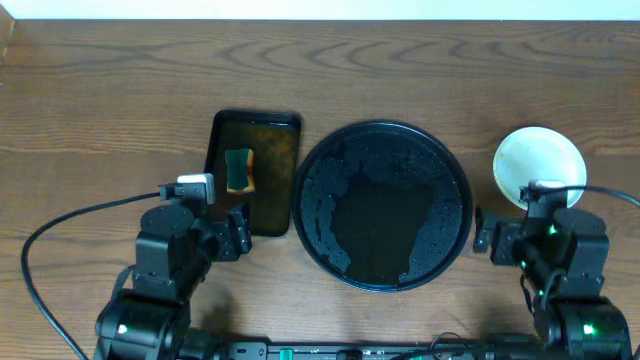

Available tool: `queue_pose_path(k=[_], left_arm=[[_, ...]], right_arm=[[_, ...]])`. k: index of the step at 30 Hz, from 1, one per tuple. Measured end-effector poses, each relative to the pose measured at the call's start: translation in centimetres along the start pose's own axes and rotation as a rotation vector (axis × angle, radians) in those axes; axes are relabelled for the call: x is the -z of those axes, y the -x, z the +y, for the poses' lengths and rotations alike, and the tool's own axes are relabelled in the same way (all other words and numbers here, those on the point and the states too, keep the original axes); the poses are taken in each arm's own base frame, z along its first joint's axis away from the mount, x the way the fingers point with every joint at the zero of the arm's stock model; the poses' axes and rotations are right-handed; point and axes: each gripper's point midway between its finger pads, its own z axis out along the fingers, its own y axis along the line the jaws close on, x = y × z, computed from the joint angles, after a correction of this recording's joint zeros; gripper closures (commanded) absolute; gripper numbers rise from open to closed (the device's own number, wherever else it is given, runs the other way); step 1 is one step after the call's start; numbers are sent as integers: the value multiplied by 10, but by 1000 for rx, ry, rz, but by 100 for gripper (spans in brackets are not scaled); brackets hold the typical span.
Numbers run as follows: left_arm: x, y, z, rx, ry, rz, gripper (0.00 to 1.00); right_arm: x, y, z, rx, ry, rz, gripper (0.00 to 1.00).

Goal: Clean dirty plates on tray and stack at the side

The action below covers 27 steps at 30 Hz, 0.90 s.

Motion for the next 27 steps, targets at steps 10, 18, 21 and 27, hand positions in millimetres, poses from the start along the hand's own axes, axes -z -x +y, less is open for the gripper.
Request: queue_pose_path(k=[10,18,21,27], left_arm=[[0,-1,0,0,-1,4,21],[0,-1,0,0,0,5,21],[0,-1,0,0,0,7,21],[-1,-2,0,0,0,8,21]], right_arm=[[4,-36,-4,-4,-17,139,1],[5,-40,-4,-4,-18,154,1],[5,-40,-4,-4,-18,154,1],[13,-38,-6,6,-28,90,1]])
